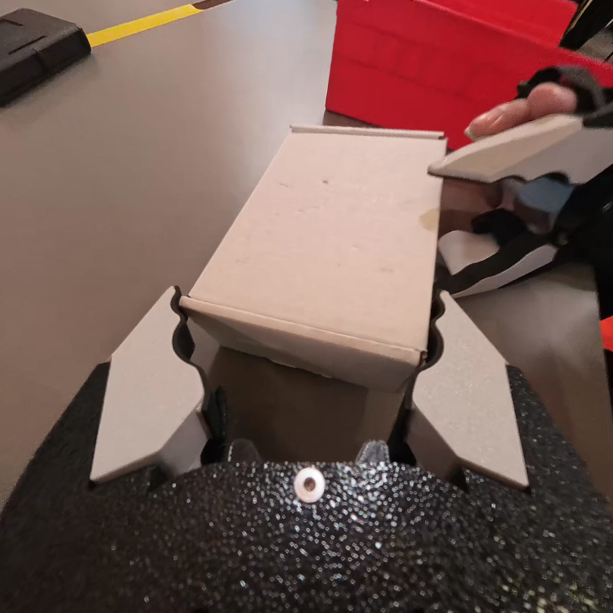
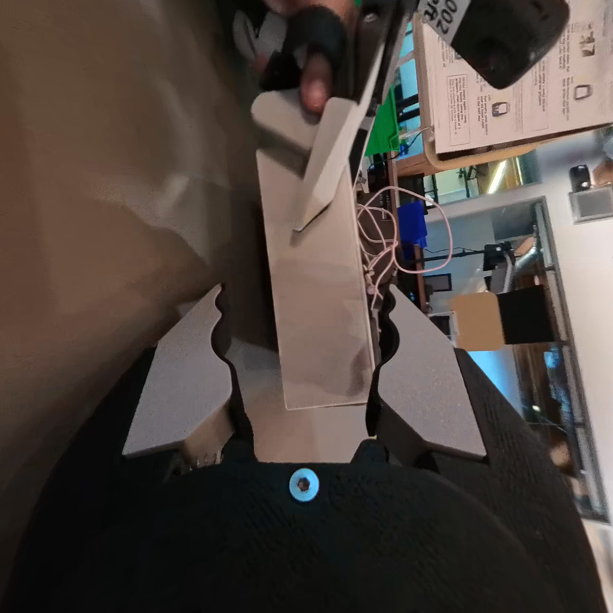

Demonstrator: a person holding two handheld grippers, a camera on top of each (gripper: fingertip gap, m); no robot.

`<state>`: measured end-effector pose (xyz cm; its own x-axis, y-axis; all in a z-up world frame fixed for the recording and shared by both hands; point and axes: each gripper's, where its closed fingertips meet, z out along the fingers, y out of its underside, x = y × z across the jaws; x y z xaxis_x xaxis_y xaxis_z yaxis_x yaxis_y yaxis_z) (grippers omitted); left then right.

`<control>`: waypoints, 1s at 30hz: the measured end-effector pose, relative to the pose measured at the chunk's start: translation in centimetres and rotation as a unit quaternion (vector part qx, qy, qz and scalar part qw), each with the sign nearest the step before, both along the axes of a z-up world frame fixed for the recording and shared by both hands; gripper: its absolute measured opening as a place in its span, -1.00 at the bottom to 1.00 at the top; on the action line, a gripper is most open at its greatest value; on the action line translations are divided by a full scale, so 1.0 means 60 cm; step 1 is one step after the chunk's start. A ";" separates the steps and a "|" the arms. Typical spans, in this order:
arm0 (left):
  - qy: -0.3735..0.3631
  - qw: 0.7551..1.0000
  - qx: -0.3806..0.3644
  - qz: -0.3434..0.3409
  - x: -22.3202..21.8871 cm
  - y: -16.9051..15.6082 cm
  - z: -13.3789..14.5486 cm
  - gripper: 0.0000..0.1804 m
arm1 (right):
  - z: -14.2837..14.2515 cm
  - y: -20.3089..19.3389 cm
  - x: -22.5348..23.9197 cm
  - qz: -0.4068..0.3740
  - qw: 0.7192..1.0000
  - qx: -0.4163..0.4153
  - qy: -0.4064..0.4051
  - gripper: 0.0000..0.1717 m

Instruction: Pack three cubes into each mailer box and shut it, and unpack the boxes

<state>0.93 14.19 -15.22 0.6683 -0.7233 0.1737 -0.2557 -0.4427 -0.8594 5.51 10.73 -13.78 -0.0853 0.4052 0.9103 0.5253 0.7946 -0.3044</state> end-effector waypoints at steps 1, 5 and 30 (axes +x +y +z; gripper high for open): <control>-0.015 1.000 -0.006 -0.002 0.001 -0.002 0.003 0.56 | -0.002 0.005 -0.001 -0.008 1.000 0.016 -0.006 0.06; -0.067 0.997 -0.020 -0.021 0.014 -0.012 0.015 0.56 | -0.001 0.047 0.008 -0.077 0.993 0.083 -0.021 -0.01; 0.181 0.901 0.382 -0.100 0.042 -0.024 0.027 -0.13 | 0.044 0.029 0.037 -0.044 0.994 -0.067 0.074 -0.10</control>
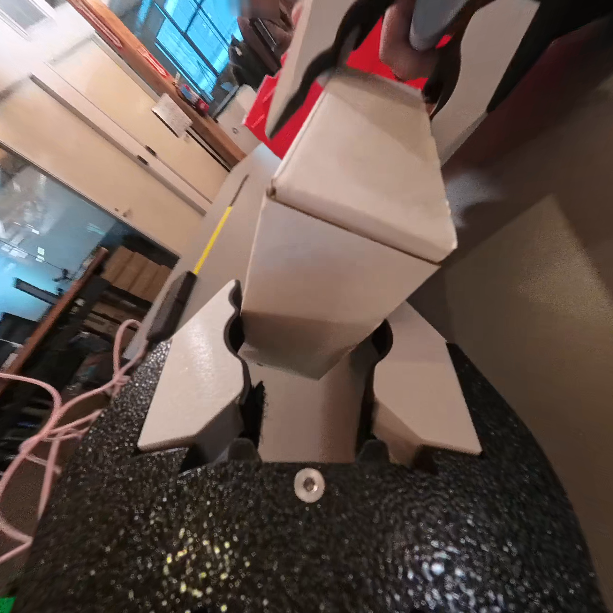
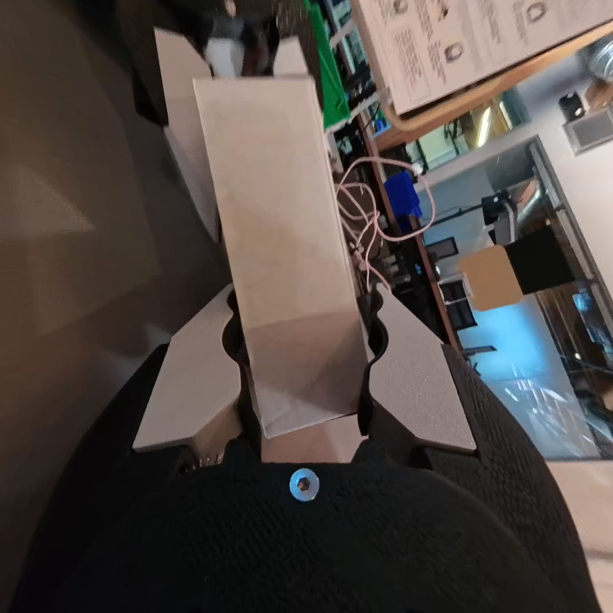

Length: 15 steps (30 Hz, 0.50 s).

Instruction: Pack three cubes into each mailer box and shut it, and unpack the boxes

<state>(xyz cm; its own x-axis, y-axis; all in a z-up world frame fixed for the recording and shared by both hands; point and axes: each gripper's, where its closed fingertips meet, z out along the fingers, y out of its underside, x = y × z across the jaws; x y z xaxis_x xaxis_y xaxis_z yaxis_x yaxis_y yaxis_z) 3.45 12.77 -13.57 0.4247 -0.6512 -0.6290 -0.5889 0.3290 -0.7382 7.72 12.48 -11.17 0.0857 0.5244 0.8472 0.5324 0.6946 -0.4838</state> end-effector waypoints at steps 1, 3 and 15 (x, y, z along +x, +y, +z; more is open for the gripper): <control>-0.003 1.000 -0.022 0.002 0.001 0.000 -0.006 -0.14 | 0.008 -0.007 -0.001 0.010 1.000 0.006 0.008 -0.10; -0.016 0.997 -0.072 0.009 0.003 0.002 -0.014 -0.14 | 0.024 -0.020 0.001 0.026 0.999 0.020 0.021 -0.09; -0.061 0.979 -0.192 0.033 -0.005 0.007 -0.025 -0.15 | 0.060 -0.039 0.003 0.005 0.999 0.052 -0.005 -0.45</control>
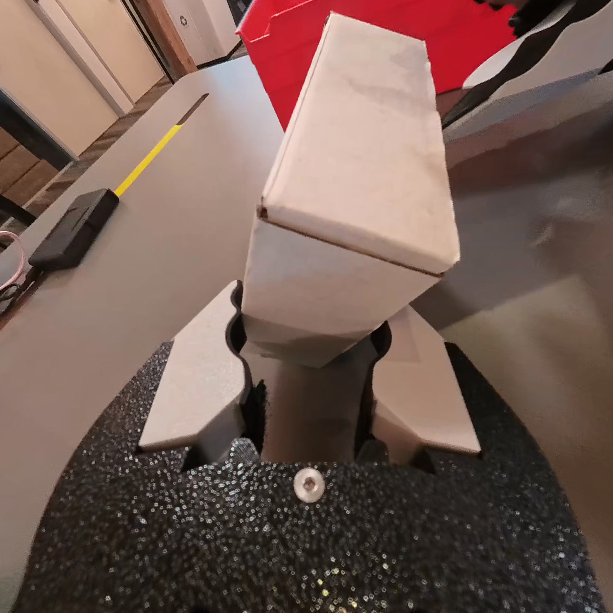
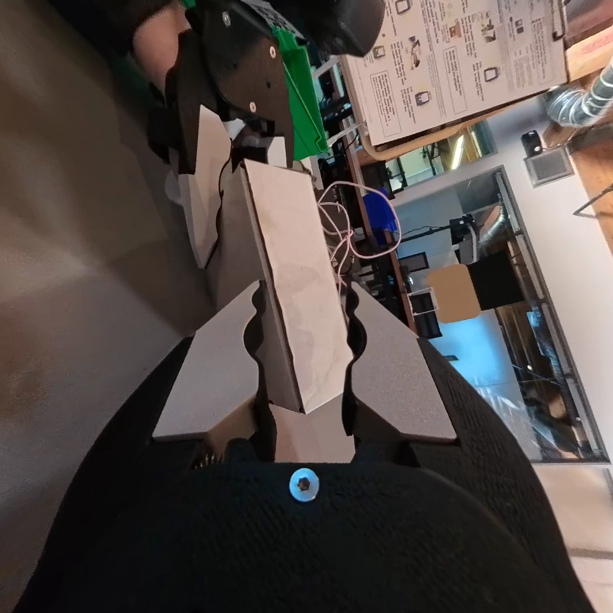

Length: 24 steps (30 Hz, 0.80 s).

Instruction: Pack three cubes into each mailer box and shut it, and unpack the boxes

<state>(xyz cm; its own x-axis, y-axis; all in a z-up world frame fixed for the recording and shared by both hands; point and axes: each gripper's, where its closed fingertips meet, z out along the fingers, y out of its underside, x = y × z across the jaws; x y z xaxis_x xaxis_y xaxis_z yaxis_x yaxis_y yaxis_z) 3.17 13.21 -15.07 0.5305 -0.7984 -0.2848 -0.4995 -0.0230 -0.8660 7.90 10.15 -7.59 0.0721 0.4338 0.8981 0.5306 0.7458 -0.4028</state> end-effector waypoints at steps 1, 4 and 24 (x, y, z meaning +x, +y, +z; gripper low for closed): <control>-0.001 1.000 0.000 -0.003 0.001 -0.001 0.001 -0.16 | -0.002 -0.001 -0.001 -0.003 1.000 -0.001 -0.007 -0.47; -0.015 1.000 0.000 -0.020 0.001 -0.009 0.006 -0.16 | 0.002 -0.009 -0.005 -0.003 1.000 0.007 -0.014 -0.45; 0.020 0.999 0.004 -0.031 0.011 -0.019 -0.007 -0.22 | 0.025 -0.013 0.010 -0.030 0.998 0.042 -0.038 -0.41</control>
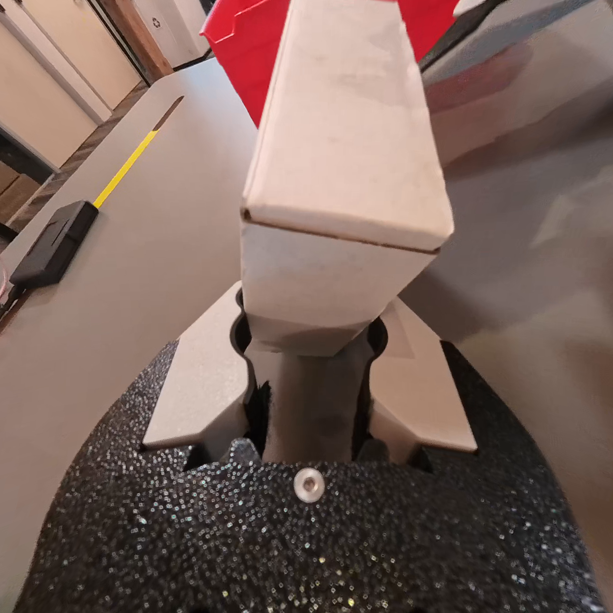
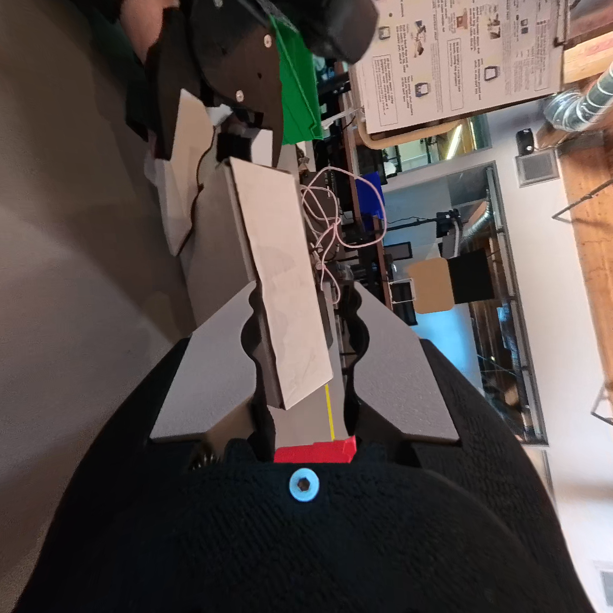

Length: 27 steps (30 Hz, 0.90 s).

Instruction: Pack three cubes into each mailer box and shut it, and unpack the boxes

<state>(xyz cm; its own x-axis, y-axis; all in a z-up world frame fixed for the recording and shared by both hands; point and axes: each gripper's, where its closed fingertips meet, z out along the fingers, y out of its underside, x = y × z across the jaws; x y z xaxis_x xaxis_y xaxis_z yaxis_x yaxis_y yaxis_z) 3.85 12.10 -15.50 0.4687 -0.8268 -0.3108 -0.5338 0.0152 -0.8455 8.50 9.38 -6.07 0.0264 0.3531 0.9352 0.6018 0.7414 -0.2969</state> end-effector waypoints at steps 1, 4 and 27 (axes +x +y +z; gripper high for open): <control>0.003 1.000 0.004 -0.001 0.002 0.000 0.000 -0.22 | 0.006 -0.003 0.000 0.001 1.000 -0.002 0.007 -0.40; 0.004 1.000 0.007 -0.002 0.007 0.000 0.002 -0.23 | 0.018 -0.016 -0.004 0.014 1.000 0.015 0.015 -0.51; -0.015 0.997 0.078 -0.002 0.031 -0.008 0.037 -0.06 | -0.024 0.009 -0.002 -0.008 0.997 0.061 -0.055 -1.00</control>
